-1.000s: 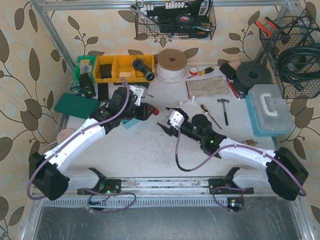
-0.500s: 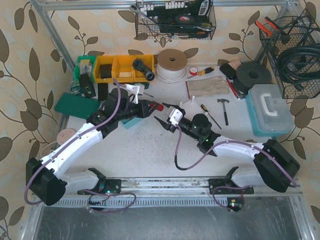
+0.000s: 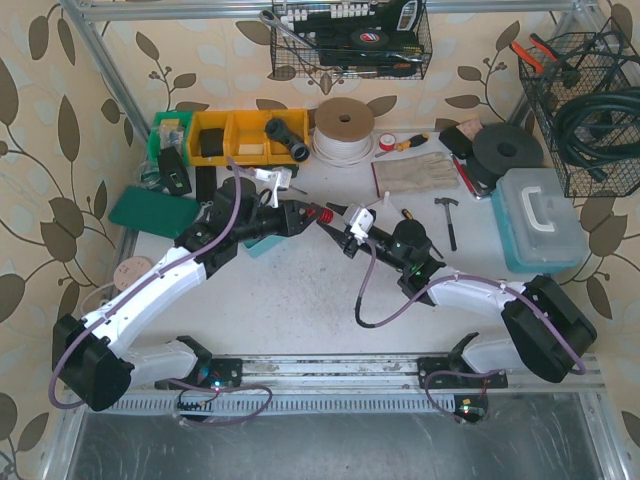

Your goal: Install the large spring

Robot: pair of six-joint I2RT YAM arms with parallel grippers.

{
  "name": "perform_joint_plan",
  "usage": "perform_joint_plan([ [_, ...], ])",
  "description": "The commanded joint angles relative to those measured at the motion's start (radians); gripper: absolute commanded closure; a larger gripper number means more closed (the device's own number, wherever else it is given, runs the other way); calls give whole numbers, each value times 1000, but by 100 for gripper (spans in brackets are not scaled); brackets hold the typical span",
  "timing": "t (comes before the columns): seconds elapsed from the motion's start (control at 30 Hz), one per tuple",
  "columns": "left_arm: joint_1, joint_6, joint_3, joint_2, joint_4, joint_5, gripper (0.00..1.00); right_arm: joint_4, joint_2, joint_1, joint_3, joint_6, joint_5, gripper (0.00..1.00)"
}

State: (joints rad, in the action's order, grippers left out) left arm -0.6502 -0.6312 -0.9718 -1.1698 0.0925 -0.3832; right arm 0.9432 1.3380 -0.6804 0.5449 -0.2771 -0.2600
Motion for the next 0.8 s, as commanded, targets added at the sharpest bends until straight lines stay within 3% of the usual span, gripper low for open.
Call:
perform_joint_plan([
  [0.0,-8,-13,-5,29,-72,-48,100,34,12,10,24,-6,-57,61],
  [0.1,-8,-3,-7,31,-54,-27,100,47,0,14,4,-7,-61,73],
  [0.2,-8,7,-8,24,-35,5,100,60,-22,15,-18,-15,-60,100],
  [0.23,-8,10,-12,21,-16,25,100,53,-35,15,-22,-17,-57,100],
  [0.27,-8,15,-19,16,12,52,97,35,-52,16,-24,-21,-50,100],
  [0.33,-8,31,-31,12,56,100,78,-47,-99,17,-17,-30,-42,100],
  [0.4,-8,61,-49,15,98,151,57,-225,-157,18,20,-42,-12,100],
  [0.53,-8,153,-124,34,246,358,27,-838,-244,41,203,27,139,100],
  [0.63,-8,226,-138,56,318,583,21,-1202,-253,80,330,146,176,100],
  [0.77,-8,324,-61,101,298,761,18,-1615,-204,94,491,303,282,100],
])
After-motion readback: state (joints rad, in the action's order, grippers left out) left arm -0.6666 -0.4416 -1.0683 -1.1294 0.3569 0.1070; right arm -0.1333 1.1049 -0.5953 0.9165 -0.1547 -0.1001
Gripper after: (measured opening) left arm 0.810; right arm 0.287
